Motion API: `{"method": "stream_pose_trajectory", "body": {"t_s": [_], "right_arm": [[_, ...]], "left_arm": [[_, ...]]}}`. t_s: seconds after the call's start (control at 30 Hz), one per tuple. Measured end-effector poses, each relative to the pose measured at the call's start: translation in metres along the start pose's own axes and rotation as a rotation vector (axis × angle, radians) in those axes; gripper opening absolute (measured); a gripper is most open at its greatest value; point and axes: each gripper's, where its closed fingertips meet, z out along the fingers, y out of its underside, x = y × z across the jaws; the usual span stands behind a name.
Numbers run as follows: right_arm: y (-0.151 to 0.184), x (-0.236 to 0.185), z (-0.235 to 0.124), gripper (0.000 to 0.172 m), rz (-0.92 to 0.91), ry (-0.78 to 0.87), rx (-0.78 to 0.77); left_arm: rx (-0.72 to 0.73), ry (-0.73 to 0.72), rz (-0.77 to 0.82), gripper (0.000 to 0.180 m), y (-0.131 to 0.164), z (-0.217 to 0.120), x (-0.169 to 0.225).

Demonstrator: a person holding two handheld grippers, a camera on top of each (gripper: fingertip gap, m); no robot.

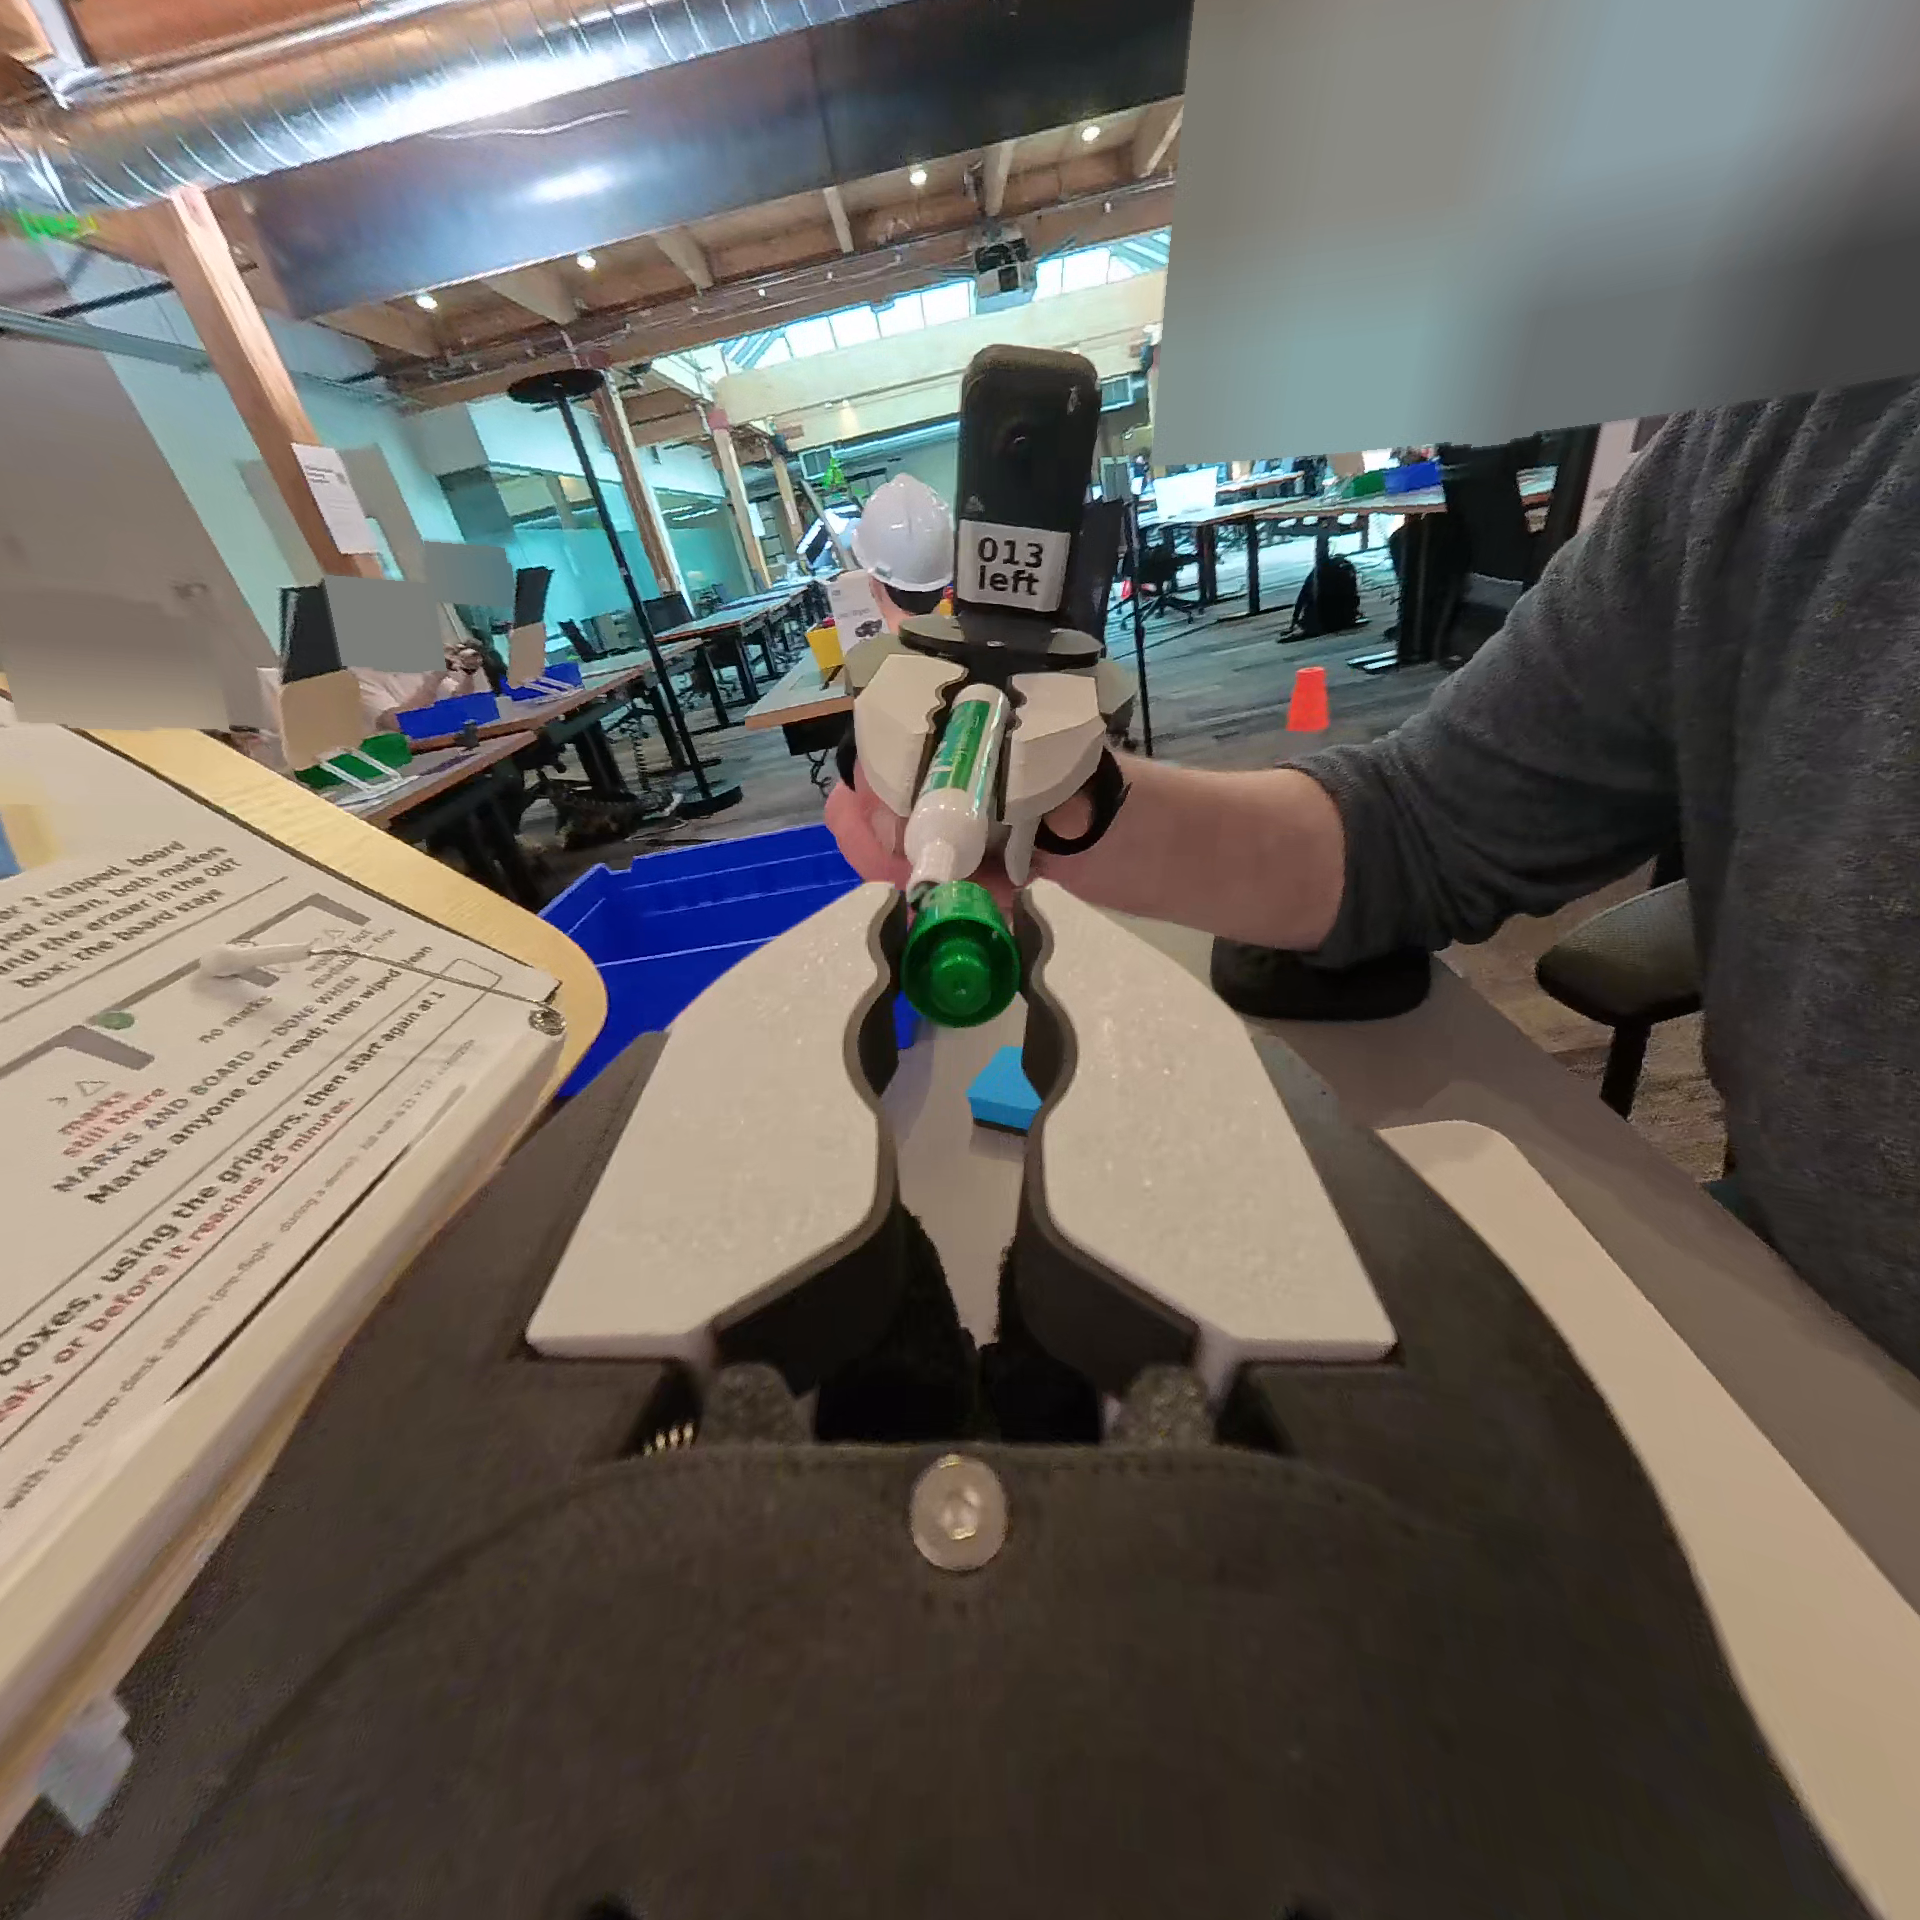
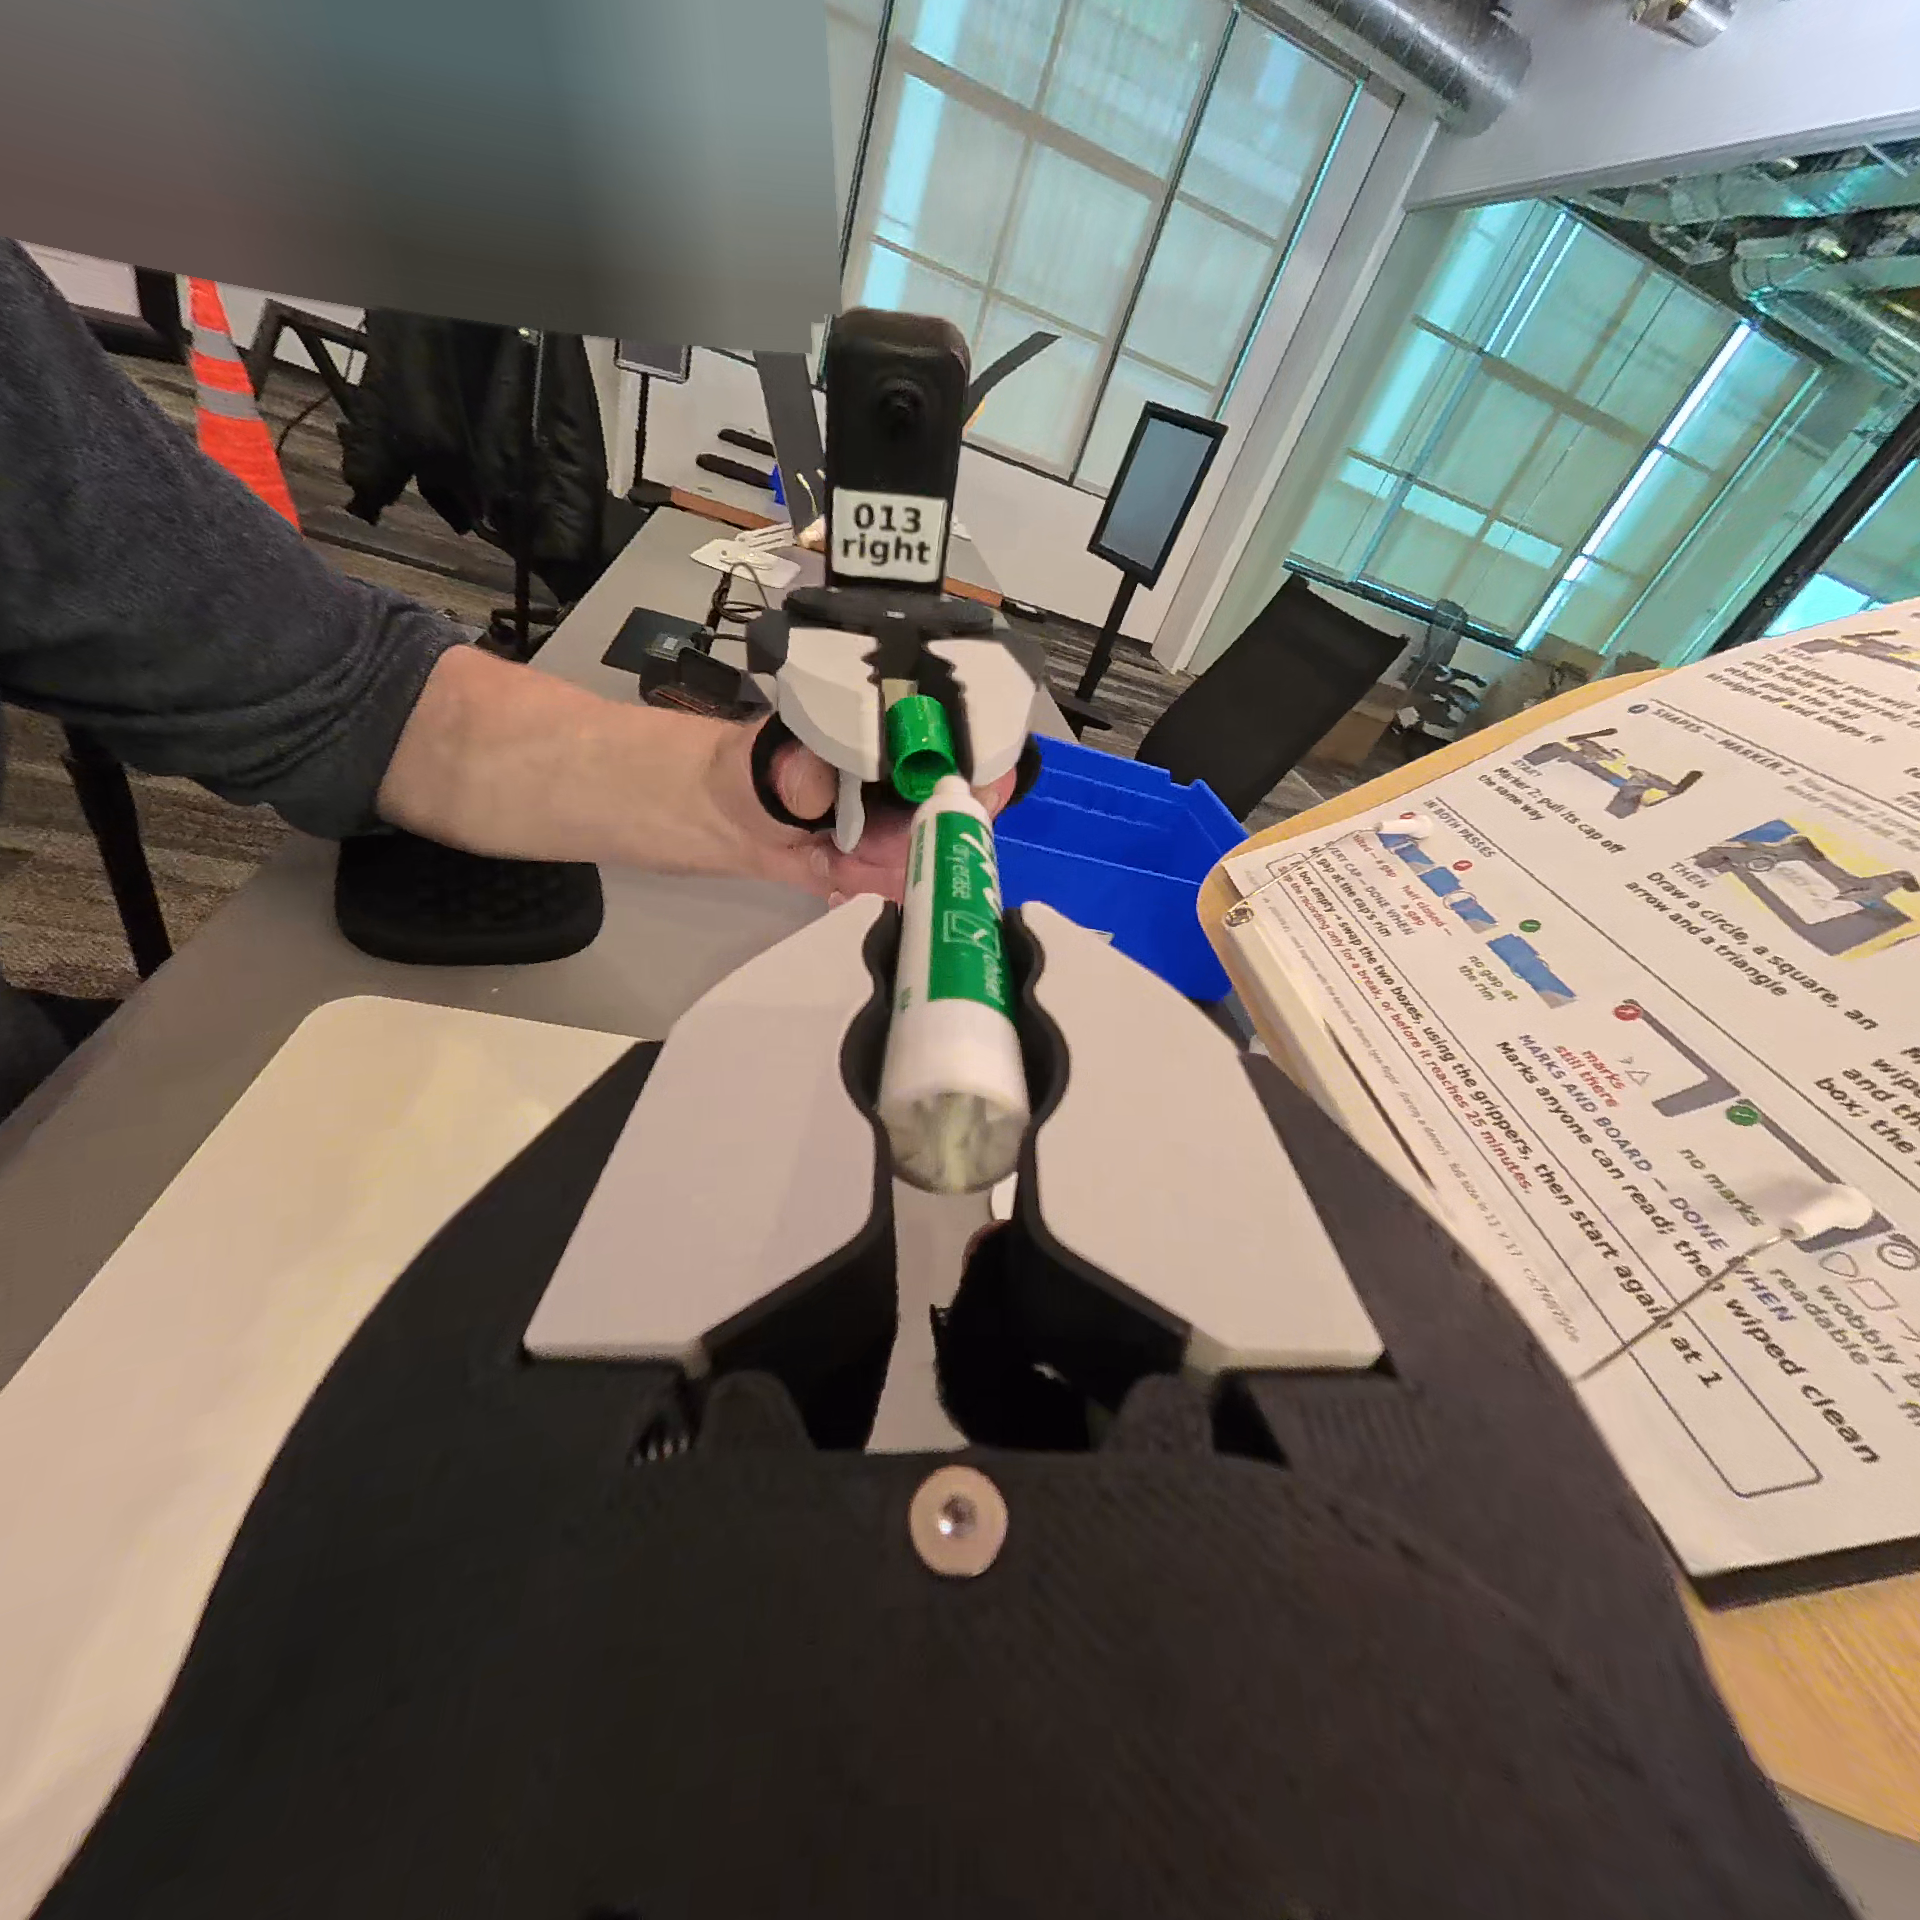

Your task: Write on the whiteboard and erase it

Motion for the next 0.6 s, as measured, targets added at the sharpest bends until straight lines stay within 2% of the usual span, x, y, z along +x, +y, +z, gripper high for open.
{"method": "stream_pose_trajectory", "body": {"t_s": [0.2, 0.6], "right_arm": [[0.002, -0.003, 0.000, 0.021, 0.040, -0.045, 0.026], [-0.002, -0.015, 0.005, 0.021, 0.030, -0.079, 0.043]], "left_arm": [[0.022, 0.006, -0.033, 0.020, 0.006, 0.003, -0.001], [0.088, 0.037, -0.065, 0.020, -0.003, 0.014, 0.013]]}}
